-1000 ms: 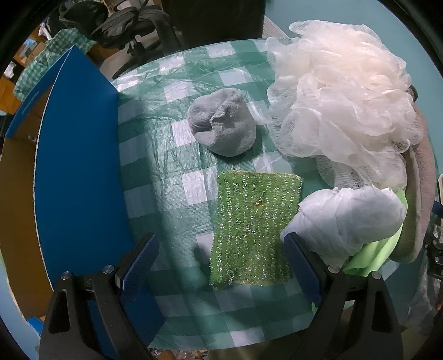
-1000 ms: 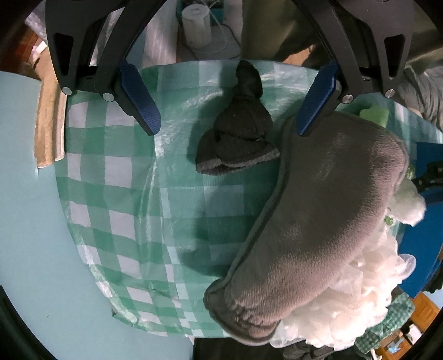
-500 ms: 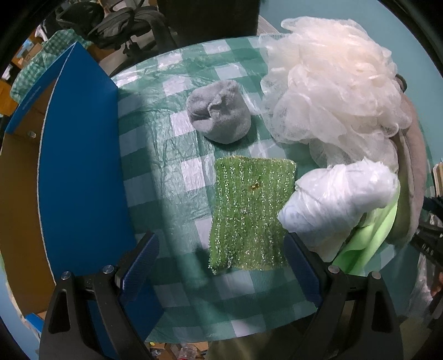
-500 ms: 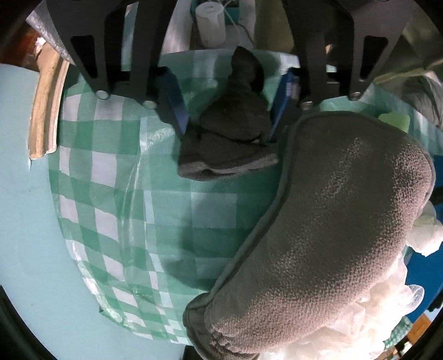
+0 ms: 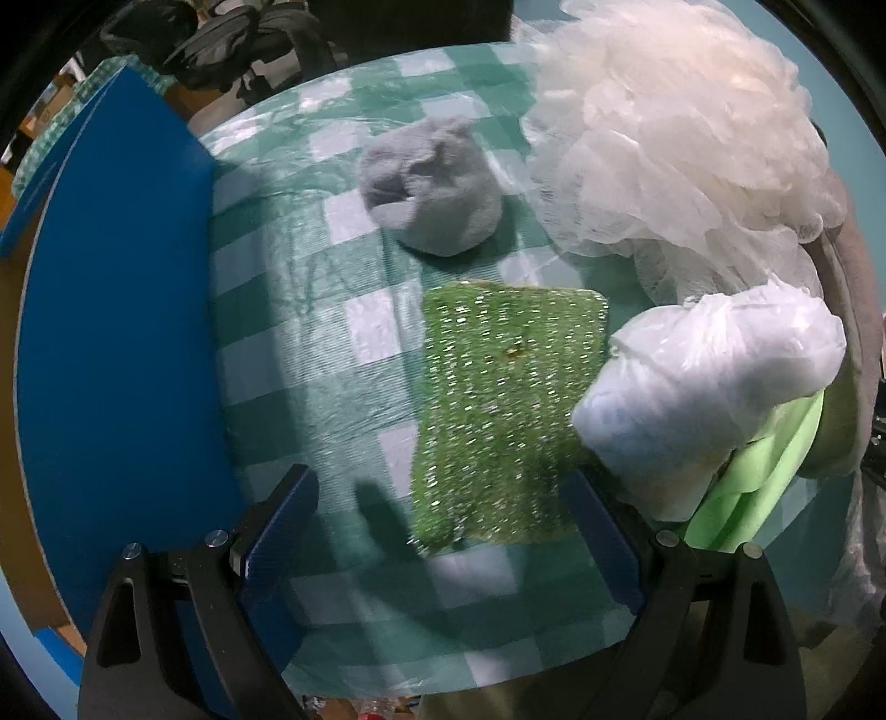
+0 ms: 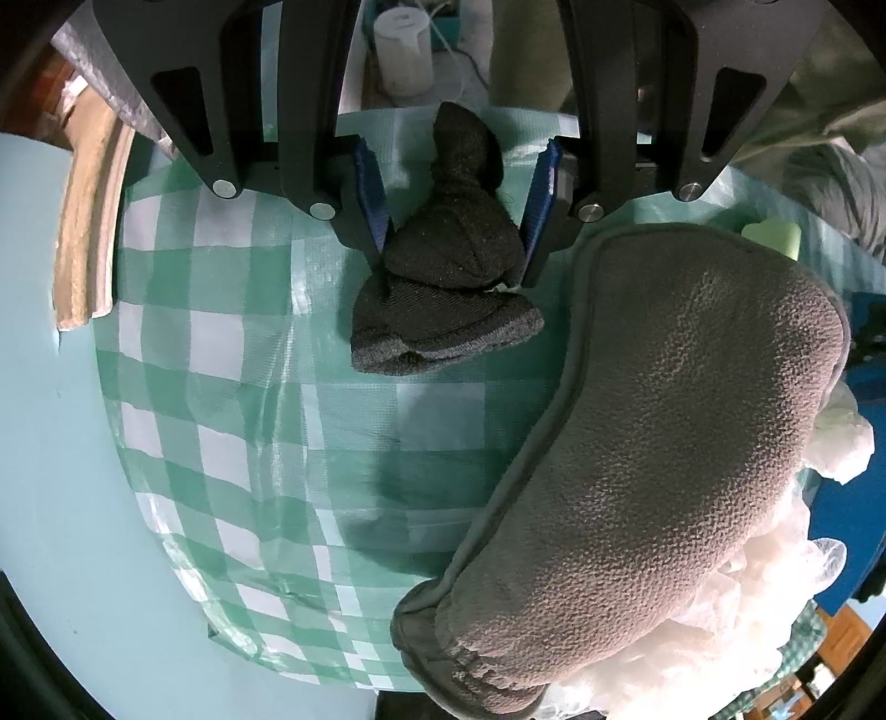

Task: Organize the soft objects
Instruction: 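Close the left tool on the green scrubber while the right tool grips the dark sock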

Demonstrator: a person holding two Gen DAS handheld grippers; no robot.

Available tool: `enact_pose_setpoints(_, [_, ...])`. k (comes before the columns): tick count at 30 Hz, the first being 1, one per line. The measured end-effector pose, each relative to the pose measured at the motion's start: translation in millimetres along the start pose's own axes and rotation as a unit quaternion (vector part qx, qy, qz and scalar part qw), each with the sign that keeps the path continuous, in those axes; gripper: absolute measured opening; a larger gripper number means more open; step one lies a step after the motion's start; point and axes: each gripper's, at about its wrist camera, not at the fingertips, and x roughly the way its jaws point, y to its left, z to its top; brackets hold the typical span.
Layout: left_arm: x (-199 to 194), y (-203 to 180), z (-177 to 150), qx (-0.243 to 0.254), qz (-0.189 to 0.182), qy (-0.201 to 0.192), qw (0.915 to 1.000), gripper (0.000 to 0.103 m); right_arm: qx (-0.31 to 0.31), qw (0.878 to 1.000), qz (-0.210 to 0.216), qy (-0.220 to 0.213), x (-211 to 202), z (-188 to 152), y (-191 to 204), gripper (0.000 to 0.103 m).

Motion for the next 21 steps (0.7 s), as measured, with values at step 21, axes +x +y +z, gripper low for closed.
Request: enact_pose_setpoints(21, [13,-9,3,-0.013,-0.028,-0.008,0.9995,0.055,0.018,1.0,0.002,-0.023,-38,10,-26,0.043])
